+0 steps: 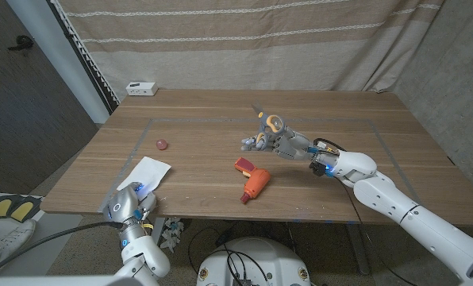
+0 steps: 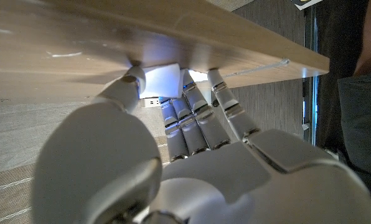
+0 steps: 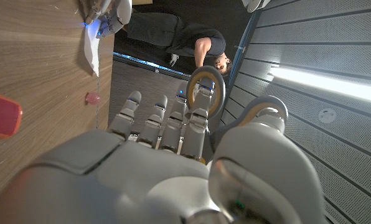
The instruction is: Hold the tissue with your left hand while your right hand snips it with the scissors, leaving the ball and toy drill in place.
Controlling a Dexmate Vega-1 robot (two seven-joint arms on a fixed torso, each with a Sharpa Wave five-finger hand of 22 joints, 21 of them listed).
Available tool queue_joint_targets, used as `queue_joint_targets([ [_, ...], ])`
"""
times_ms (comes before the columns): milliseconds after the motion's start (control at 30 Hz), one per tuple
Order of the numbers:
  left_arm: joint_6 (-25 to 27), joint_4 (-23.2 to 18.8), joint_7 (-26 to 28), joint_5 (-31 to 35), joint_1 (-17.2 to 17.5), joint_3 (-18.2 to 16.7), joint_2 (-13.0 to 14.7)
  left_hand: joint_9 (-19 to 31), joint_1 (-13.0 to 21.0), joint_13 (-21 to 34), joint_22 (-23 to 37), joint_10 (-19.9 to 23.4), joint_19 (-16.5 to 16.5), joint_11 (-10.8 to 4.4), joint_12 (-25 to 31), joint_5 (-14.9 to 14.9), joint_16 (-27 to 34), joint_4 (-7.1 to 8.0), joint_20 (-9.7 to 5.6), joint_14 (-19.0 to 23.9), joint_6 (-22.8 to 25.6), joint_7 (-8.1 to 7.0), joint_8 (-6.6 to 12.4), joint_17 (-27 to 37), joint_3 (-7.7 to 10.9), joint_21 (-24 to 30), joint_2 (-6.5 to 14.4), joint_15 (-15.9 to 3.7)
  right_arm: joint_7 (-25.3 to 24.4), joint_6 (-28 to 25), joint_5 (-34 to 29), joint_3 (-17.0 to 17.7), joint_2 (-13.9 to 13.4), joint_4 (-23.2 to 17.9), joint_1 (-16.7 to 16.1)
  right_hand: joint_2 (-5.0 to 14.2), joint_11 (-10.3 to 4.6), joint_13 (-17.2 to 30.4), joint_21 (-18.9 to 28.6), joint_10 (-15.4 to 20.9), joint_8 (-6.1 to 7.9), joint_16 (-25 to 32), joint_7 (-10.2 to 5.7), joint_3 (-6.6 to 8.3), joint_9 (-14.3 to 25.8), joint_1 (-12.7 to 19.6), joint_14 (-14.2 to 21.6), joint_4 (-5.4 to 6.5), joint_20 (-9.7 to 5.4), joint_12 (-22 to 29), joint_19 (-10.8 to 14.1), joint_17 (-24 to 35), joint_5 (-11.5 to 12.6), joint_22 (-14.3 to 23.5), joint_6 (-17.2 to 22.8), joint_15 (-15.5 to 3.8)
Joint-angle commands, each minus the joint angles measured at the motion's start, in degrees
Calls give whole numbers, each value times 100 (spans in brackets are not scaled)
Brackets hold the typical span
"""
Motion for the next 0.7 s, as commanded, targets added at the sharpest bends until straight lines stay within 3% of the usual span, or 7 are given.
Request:
queue_joint_targets([
  [33, -38, 135, 322, 106, -29, 66, -188, 45, 794, 199, 276, 470, 2441, -120, 105, -46, 138, 6, -1048, 1357, 495, -65, 31, 141, 15, 466, 72, -411, 8, 37, 43, 41, -29, -32, -61, 49, -24, 4, -24, 11, -27, 6, -12, -22, 12, 16, 9, -17, 11, -11, 52, 2, -7, -5, 26, 25],
  [133, -224, 226, 526, 149, 2, 57, -272, 72, 974, 319, 369, 897, 2461, -207, 252, -67, 183, 109, -1040, 1727, 1027, -156, 144, 148, -98, 773, 307, -395, 14, 51, 38, 44, -32, -38, -71, 53, -26, 1, -25, 10, -33, 3, -21, -21, 12, 16, 1, -19, 12, -13, 51, -2, -8, -5, 26, 12],
  [200, -408, 325, 536, 415, 65, -19, -451, 73, 964, 352, 397, 988, 2467, -195, 287, -74, 178, 167, -1044, 1832, 1188, -136, 169, 140, -95, 874, 457, -376, 2, 47, 38, 48, -41, -54, -83, 54, -27, -1, -24, 11, -36, 2, -20, -20, 13, 17, -3, -20, 9, -13, 56, -5, -9, -5, 28, 15],
  [267, -734, 447, 536, 730, 158, -147, -667, 70, 926, 368, 425, 1071, 2412, -228, 298, -99, 159, 183, -1070, 1948, 1458, -233, 219, 140, -114, 990, 555, -376, 12, 55, 44, 52, -43, -57, -90, 55, -33, -3, -24, 9, -42, 6, -17, -20, 13, 17, 6, -21, 8, -14, 58, -8, -10, -5, 25, 5],
  [400, -1192, 583, 536, 1067, 257, -322, -898, 54, 909, 401, 451, 1149, 2381, -257, 319, -111, 161, 142, -1080, 2048, 1793, -339, 291, 166, -159, 1111, 528, -376, 2, 69, 40, 59, -53, -79, -115, 56, -33, -6, -25, 11, -46, 7, -13, -20, 13, 16, 8, -22, 9, -15, 57, -12, -12, -5, 30, 8],
  [567, -1603, 716, 536, 1534, 341, -569, -1346, 16, 719, 341, 492, 1555, 2294, -326, 352, -84, 198, 153, -1015, 2226, 2277, -671, 382, 255, -239, 1373, 403, -372, 11, 83, 63, 69, -56, -95, -140, 59, -32, -9, -28, 9, -54, 6, -21, -19, 14, 15, 5, -23, 6, -16, 54, -16, -14, -5, 28, 21],
  [700, -1772, 727, 536, 1791, 381, -651, -1468, 13, 691, 348, 496, 1611, 2296, -330, 364, -80, 192, 156, -1008, 2236, 2323, -677, 390, 256, -241, 1414, 389, -374, -16, 92, 52, 82, -79, -135, -166, 62, -37, -12, -29, 10, -62, 5, -19, -19, 14, 12, 2, -22, 9, -17, 53, -20, -16, -5, 25, 22],
])
